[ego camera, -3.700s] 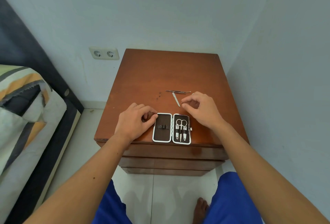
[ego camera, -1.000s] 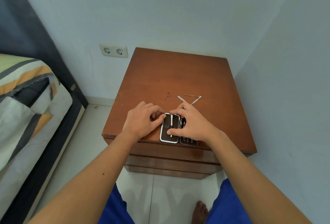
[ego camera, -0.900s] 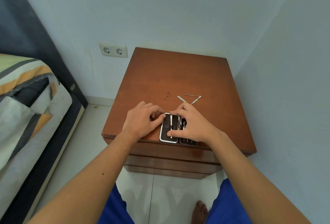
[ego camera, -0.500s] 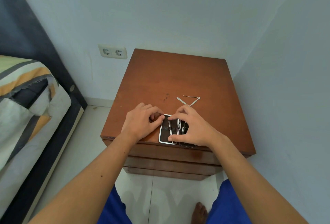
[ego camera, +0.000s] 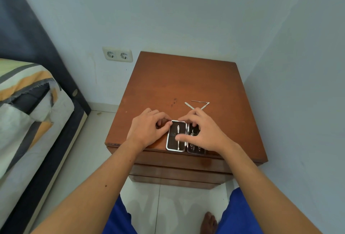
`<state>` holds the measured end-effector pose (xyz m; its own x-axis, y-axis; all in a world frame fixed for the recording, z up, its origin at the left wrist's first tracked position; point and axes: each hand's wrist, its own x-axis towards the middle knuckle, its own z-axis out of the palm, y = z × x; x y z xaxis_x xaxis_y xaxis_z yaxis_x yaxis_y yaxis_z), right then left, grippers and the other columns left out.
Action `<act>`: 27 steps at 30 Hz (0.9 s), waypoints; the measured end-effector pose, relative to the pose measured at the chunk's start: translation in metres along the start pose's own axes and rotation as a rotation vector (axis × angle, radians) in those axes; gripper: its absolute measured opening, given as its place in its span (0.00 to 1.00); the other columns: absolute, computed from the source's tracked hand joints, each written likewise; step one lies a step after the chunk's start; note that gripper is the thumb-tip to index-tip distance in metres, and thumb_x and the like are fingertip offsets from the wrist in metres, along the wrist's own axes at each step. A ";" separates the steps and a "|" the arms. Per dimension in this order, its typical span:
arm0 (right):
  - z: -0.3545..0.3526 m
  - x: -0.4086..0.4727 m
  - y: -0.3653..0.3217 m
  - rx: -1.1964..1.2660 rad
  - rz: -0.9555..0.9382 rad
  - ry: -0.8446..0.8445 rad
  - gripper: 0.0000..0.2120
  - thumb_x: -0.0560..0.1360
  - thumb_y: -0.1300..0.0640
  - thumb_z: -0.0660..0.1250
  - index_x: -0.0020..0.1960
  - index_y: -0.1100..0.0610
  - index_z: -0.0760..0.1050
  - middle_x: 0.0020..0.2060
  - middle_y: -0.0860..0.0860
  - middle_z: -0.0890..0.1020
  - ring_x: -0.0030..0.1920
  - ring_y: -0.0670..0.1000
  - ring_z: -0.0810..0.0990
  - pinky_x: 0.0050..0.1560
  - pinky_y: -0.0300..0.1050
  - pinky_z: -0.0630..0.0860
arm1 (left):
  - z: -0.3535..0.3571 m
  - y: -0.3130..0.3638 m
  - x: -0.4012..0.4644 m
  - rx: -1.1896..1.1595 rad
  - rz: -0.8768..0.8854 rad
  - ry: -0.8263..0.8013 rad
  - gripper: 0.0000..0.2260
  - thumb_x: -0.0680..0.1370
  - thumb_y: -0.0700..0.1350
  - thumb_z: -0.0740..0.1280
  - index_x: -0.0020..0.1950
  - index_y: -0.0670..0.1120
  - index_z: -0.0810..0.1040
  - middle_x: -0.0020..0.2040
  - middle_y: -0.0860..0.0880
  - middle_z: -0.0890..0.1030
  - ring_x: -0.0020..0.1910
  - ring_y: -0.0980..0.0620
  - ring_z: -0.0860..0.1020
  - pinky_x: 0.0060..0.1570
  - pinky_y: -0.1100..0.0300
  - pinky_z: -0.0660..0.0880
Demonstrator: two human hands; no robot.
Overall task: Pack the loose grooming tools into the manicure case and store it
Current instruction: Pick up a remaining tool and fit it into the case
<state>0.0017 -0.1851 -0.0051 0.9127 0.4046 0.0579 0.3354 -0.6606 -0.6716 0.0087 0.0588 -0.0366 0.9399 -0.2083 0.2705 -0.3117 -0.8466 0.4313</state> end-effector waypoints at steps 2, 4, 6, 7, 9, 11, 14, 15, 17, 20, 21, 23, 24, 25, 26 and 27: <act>-0.006 0.005 0.005 0.022 0.022 0.163 0.15 0.73 0.43 0.79 0.58 0.44 0.84 0.51 0.42 0.78 0.45 0.44 0.77 0.48 0.32 0.71 | 0.000 0.000 0.000 -0.001 -0.001 -0.001 0.07 0.80 0.62 0.67 0.54 0.63 0.82 0.39 0.57 0.76 0.46 0.57 0.72 0.37 0.58 0.73; -0.013 0.014 0.018 0.007 0.108 0.320 0.07 0.75 0.49 0.77 0.53 0.45 0.86 0.46 0.44 0.81 0.42 0.44 0.77 0.49 0.40 0.74 | 0.001 -0.001 0.000 -0.006 -0.003 -0.001 0.07 0.81 0.62 0.67 0.54 0.63 0.82 0.39 0.57 0.76 0.46 0.57 0.72 0.37 0.58 0.74; -0.020 0.024 0.036 -0.022 0.280 0.407 0.08 0.76 0.51 0.76 0.54 0.49 0.86 0.45 0.46 0.82 0.43 0.43 0.78 0.55 0.48 0.78 | 0.001 -0.001 0.000 -0.009 -0.003 -0.001 0.07 0.81 0.62 0.68 0.54 0.63 0.82 0.39 0.57 0.76 0.46 0.57 0.72 0.37 0.58 0.75; -0.023 0.027 0.044 -0.046 0.359 0.417 0.12 0.75 0.49 0.76 0.57 0.51 0.85 0.47 0.48 0.82 0.45 0.46 0.79 0.58 0.52 0.78 | 0.001 -0.001 0.000 -0.011 -0.003 -0.001 0.07 0.81 0.62 0.68 0.54 0.63 0.82 0.39 0.57 0.76 0.46 0.57 0.72 0.37 0.58 0.74; -0.028 0.032 0.053 -0.085 0.455 0.399 0.25 0.74 0.43 0.77 0.66 0.54 0.81 0.51 0.51 0.80 0.52 0.52 0.80 0.62 0.53 0.77 | 0.001 -0.001 0.000 -0.013 0.000 0.003 0.07 0.81 0.62 0.68 0.54 0.63 0.82 0.39 0.57 0.76 0.45 0.57 0.72 0.37 0.58 0.74; -0.028 0.037 0.056 -0.102 0.487 0.380 0.34 0.72 0.38 0.77 0.71 0.56 0.78 0.55 0.53 0.78 0.57 0.55 0.80 0.64 0.54 0.77 | 0.000 0.000 0.000 -0.013 0.003 0.004 0.07 0.81 0.61 0.68 0.54 0.63 0.82 0.38 0.57 0.75 0.45 0.57 0.72 0.37 0.58 0.75; -0.025 0.043 0.058 -0.147 0.496 0.352 0.39 0.69 0.33 0.76 0.72 0.54 0.77 0.60 0.53 0.77 0.63 0.57 0.78 0.67 0.57 0.76 | 0.001 -0.001 0.000 -0.011 0.000 0.012 0.06 0.80 0.61 0.68 0.53 0.63 0.82 0.38 0.57 0.75 0.44 0.57 0.72 0.37 0.57 0.76; -0.024 0.043 0.058 -0.145 0.494 0.351 0.38 0.69 0.33 0.76 0.72 0.53 0.78 0.60 0.53 0.76 0.64 0.57 0.78 0.67 0.57 0.76 | 0.002 -0.001 0.000 -0.012 0.001 0.013 0.06 0.80 0.61 0.68 0.53 0.63 0.82 0.38 0.57 0.75 0.44 0.57 0.72 0.38 0.57 0.76; -0.023 0.041 0.057 -0.141 0.476 0.364 0.34 0.70 0.34 0.77 0.69 0.51 0.79 0.58 0.52 0.77 0.63 0.56 0.77 0.66 0.55 0.76 | 0.002 -0.001 0.000 -0.015 0.003 0.011 0.06 0.80 0.61 0.68 0.53 0.63 0.82 0.38 0.57 0.76 0.45 0.57 0.72 0.38 0.57 0.76; -0.022 0.039 0.054 -0.121 0.463 0.397 0.30 0.69 0.37 0.79 0.65 0.50 0.80 0.55 0.49 0.78 0.60 0.53 0.77 0.62 0.52 0.76 | 0.002 -0.001 0.000 -0.017 0.003 0.009 0.06 0.80 0.61 0.68 0.53 0.63 0.82 0.38 0.57 0.75 0.45 0.57 0.71 0.38 0.57 0.75; -0.022 0.038 0.053 -0.100 0.465 0.408 0.28 0.69 0.38 0.80 0.64 0.50 0.80 0.53 0.47 0.79 0.58 0.52 0.77 0.60 0.51 0.76 | 0.002 -0.001 0.000 -0.016 0.003 0.011 0.06 0.80 0.61 0.68 0.53 0.63 0.82 0.38 0.57 0.75 0.45 0.57 0.71 0.38 0.57 0.75; -0.021 0.037 0.052 0.001 0.460 0.451 0.23 0.70 0.43 0.81 0.61 0.48 0.79 0.46 0.43 0.83 0.53 0.49 0.80 0.58 0.51 0.77 | 0.002 -0.001 0.000 -0.016 0.002 0.013 0.06 0.80 0.61 0.68 0.53 0.63 0.82 0.38 0.57 0.75 0.45 0.57 0.71 0.38 0.58 0.75; -0.021 0.037 0.051 0.068 0.455 0.481 0.21 0.71 0.47 0.80 0.61 0.48 0.79 0.43 0.43 0.84 0.49 0.47 0.81 0.58 0.51 0.78 | 0.002 -0.001 0.000 -0.017 0.000 0.011 0.06 0.80 0.61 0.68 0.53 0.63 0.82 0.38 0.57 0.75 0.45 0.57 0.71 0.38 0.58 0.74; -0.021 0.035 0.049 0.128 0.454 0.511 0.17 0.73 0.51 0.79 0.60 0.48 0.79 0.40 0.43 0.85 0.44 0.44 0.80 0.57 0.50 0.78 | 0.002 -0.001 0.000 -0.017 0.001 0.010 0.06 0.80 0.61 0.68 0.54 0.63 0.82 0.38 0.57 0.75 0.45 0.57 0.71 0.38 0.58 0.74; -0.021 0.034 0.047 0.180 0.451 0.543 0.14 0.75 0.53 0.77 0.59 0.48 0.80 0.38 0.44 0.86 0.40 0.41 0.79 0.55 0.49 0.78 | 0.002 -0.001 0.000 -0.017 0.002 0.011 0.06 0.81 0.61 0.68 0.54 0.63 0.82 0.38 0.57 0.75 0.45 0.57 0.71 0.38 0.58 0.75; -0.022 0.032 0.044 0.230 0.443 0.576 0.11 0.76 0.55 0.75 0.58 0.48 0.80 0.37 0.45 0.86 0.36 0.40 0.78 0.52 0.48 0.77 | 0.002 -0.001 0.000 -0.017 0.003 0.013 0.06 0.81 0.61 0.68 0.54 0.63 0.82 0.38 0.57 0.75 0.45 0.57 0.71 0.38 0.57 0.75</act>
<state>0.0510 -0.2145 -0.0166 0.9496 -0.3029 0.0812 -0.0898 -0.5107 -0.8551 0.0095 0.0585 -0.0386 0.9372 -0.2043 0.2828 -0.3169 -0.8376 0.4450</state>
